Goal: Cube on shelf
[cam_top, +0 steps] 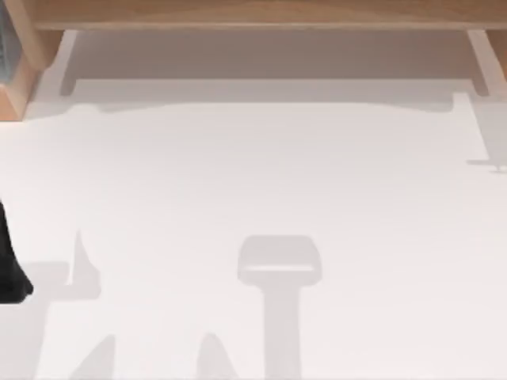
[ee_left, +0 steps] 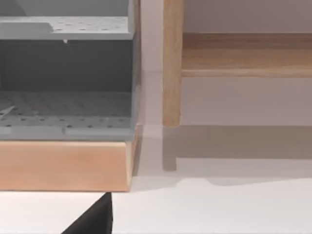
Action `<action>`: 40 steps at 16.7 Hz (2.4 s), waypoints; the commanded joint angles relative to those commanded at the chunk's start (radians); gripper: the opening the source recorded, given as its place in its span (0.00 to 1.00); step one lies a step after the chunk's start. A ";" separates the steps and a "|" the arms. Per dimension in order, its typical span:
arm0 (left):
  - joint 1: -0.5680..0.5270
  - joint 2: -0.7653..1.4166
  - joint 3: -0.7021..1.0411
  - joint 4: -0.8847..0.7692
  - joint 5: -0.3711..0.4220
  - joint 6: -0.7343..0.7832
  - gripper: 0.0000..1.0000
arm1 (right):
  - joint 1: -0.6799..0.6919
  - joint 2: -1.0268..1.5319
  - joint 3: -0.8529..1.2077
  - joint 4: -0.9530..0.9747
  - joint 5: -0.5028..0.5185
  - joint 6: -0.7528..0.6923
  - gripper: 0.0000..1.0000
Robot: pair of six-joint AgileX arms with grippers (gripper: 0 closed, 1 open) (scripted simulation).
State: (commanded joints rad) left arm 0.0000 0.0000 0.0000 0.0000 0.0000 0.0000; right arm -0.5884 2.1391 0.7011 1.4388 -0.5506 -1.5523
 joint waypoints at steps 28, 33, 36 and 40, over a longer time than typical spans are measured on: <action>0.000 0.000 0.000 0.000 0.000 0.000 1.00 | -0.123 -0.077 -0.216 0.141 -0.124 0.001 1.00; 0.000 0.000 0.000 0.000 0.000 0.000 1.00 | -0.123 -0.077 -0.216 0.141 -0.124 0.001 1.00; 0.000 0.000 0.000 0.000 0.000 0.000 1.00 | -0.125 -0.078 -0.218 0.144 -0.126 0.001 1.00; 0.000 0.000 0.000 0.000 0.000 0.000 1.00 | -0.165 -0.093 -0.270 0.180 -0.168 0.001 1.00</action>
State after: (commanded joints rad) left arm 0.0000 0.0000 0.0000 0.0000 0.0000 0.0000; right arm -0.7535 2.0456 0.4315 1.6193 -0.7182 -1.5510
